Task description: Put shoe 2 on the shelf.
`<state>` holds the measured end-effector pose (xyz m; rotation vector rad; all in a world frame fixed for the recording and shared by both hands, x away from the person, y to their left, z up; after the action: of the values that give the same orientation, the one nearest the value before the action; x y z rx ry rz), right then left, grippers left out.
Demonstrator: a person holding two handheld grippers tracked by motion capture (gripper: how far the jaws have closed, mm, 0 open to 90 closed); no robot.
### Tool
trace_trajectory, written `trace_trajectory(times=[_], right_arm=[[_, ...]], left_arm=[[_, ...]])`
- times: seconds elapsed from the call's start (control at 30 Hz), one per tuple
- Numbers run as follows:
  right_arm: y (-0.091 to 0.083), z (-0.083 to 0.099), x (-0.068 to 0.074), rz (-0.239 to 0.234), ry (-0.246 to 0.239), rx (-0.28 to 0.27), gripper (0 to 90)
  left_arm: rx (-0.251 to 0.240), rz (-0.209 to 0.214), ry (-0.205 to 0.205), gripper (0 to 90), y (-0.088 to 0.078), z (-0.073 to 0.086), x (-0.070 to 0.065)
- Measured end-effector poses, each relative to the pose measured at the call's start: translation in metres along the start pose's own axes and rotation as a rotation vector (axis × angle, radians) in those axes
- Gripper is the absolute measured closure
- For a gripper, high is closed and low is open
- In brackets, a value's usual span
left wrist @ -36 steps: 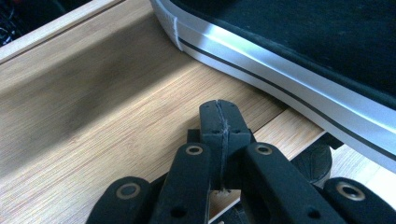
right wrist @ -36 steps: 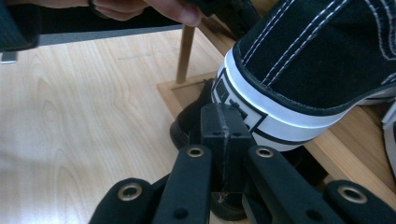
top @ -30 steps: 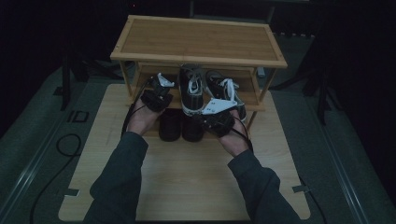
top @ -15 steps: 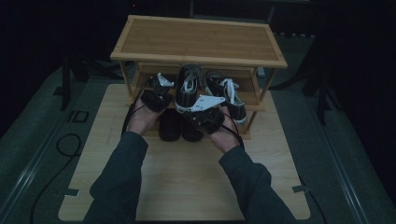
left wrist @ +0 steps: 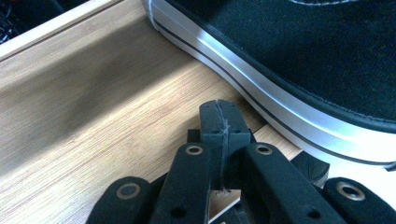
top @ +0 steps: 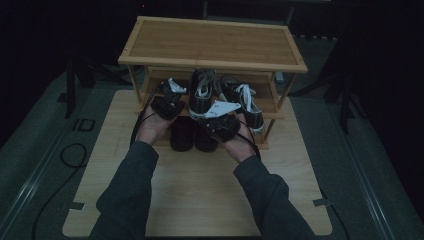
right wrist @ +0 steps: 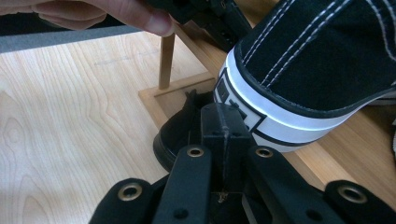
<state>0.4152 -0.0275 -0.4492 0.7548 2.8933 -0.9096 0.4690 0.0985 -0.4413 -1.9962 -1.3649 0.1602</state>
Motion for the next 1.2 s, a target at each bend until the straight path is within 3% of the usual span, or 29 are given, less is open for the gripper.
trace_trajectory(times=[0.67,0.97,1.2], right_arm=[[0.003,0.001,-0.010,0.078,0.032,0.017,90.0],[0.006,-0.001,-0.010,0.076,0.048,0.017,89.9],[0.000,0.006,-0.007,0.045,0.052,0.035,86.1]], left_arm=[[-0.004,0.004,-0.004,90.0,0.000,0.000,0.000],[-0.005,0.007,-0.006,90.0,0.000,0.000,0.000],[-0.005,0.007,-0.006,90.0,0.000,0.000,0.000]])
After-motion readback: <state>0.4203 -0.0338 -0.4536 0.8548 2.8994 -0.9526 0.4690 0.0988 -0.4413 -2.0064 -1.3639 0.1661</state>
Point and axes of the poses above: each handheld gripper's, and its own axes: y roughly forward along the jaws, z roughly out of its underside, x roughly to its left, the point moved 7 cm from there along y, roughly forward along the jaws, and after that the axes turned 7 degrees about -z, right-handed, at the moved point
